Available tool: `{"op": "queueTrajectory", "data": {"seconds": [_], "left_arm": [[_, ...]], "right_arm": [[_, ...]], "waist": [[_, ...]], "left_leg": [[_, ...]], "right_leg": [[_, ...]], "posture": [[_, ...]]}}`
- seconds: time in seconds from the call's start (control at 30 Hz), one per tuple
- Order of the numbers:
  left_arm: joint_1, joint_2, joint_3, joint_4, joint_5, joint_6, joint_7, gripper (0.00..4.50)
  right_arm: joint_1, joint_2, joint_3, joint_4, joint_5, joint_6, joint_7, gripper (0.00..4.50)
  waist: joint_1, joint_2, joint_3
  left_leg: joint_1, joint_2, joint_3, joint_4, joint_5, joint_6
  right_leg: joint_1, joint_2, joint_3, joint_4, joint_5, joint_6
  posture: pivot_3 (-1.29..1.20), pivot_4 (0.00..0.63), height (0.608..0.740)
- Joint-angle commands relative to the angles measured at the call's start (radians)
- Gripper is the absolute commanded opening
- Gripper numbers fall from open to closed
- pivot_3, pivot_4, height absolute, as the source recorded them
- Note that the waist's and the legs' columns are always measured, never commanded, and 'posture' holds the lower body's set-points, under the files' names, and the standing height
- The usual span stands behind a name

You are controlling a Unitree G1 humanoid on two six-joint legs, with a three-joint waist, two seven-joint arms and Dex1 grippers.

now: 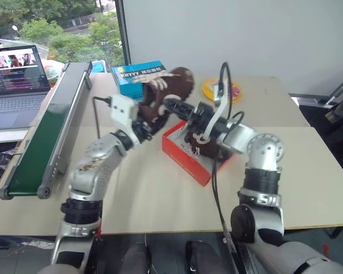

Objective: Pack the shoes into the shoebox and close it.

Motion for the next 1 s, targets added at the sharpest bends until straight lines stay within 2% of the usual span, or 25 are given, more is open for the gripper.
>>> {"op": "queueTrajectory", "data": {"seconds": [0.03, 0.23, 0.27, 0.53, 0.6, 0.63, 0.67, 0.83, 1.0], "left_arm": [[-0.023, -0.015, 0.01, -0.067, -0.015, 0.009, 0.007, 2.78], [-0.025, -0.025, 0.009, -0.072, -0.023, 0.035, -0.005, 2.78], [-0.025, -0.028, 0.009, -0.068, -0.021, 0.034, -0.004, 2.78], [-0.042, -0.02, 0.019, -0.014, 0.009, 0.012, -0.018, 2.78], [-0.049, -0.007, 0.063, -0.001, -0.025, 0.013, -0.034, 3.76], [-0.051, 0.001, 0.088, 0.004, -0.054, 0.019, -0.051, 4.03], [-0.056, 0.02, 0.106, 0.013, -0.065, 0.021, -0.066, 4.48], [-0.046, 0.153, 0.163, 0.084, -0.019, 0.015, -0.092, 4.5], [0.047, 0.237, 0.203, 0.054, -0.064, 0.074, -0.106, 4.5]], "right_arm": [[-0.031, -0.039, -0.009, 0.032, 0.006, -0.057, 0.027, 4.5], [-0.06, -0.077, -0.003, 0.092, -0.006, -0.121, 0.048, 4.5], [-0.064, -0.077, -0.004, 0.095, 0.0, -0.125, 0.052, 3.99], [-0.093, -0.082, 0.015, 0.092, 0.012, -0.133, 0.065, 1.36], [-0.106, -0.093, 0.02, 0.095, 0.006, -0.135, 0.068, 0.78], [-0.114, -0.1, 0.021, 0.099, 0.004, -0.137, 0.069, 0.56], [-0.127, -0.11, 0.022, 0.107, 0.0, -0.141, 0.069, 0.44], [-0.202, -0.196, 0.075, 0.17, -0.064, -0.189, 0.138, 0.41], [-0.26, -0.399, 0.416, 0.219, -0.344, -0.374, 0.422, 0.4]], "waist": [[0.0, 0.0, 0.0], [0.002, 0.0, 0.0], [0.003, 0.0, 0.0], [0.005, 0.001, 0.0], [0.004, 0.001, 0.0], [0.002, 0.001, 0.0], [0.001, 0.001, 0.001], [0.002, 0.002, 0.001], [0.002, 0.003, 0.002]], "left_leg": [[0.0, 0.0, 0.0, 0.0, 0.0, 0.0], [0.0, 0.0, 0.0, 0.0, 0.0, 0.0], [0.0, 0.0, 0.0, 0.0, 0.0, 0.0], [0.0, 0.0, 0.0, 0.0, 0.0, 0.0], [0.0, 0.0, 0.0, 0.0, 0.0, 0.0], [0.0, 0.0, 0.0, 0.0, 0.0, 0.0], [0.0, 0.0, 0.0, 0.0, 0.0, 0.0], [-0.001, 0.0, 0.001, 0.0, 0.0, 0.0], [-0.001, 0.0, 0.001, 0.0, 0.0, 0.001]], "right_leg": [[0.0, 0.0, 0.0, 0.0, 0.0, 0.0], [0.0, 0.0, 0.002, -0.001, 0.0, 0.0], [0.0, 0.0, 0.002, -0.001, 0.0, 0.0], [0.0, 0.0, 0.002, 0.0, 0.0, 0.001], [0.0, 0.0, 0.002, -0.001, 0.0, 0.001], [0.0, 0.0, 0.002, -0.001, 0.0, 0.001], [0.0, 0.001, 0.002, -0.001, 0.0, 0.001], [-0.001, 0.001, 0.002, 0.0, 0.0, 0.001], [-0.001, 0.0, 0.002, -0.002, 0.0, 0.001]], "posture": [[0.0, 0.15, 0.74], [0.0, 0.15, 0.74], [0.0, 0.15, 0.74], [0.0, 0.15, 0.74], [0.0, 0.15, 0.74], [0.0, 0.15, 0.74], [0.0, 0.15, 0.74], [0.0, 0.15, 0.74], [0.0, 0.15, 0.74]]}}
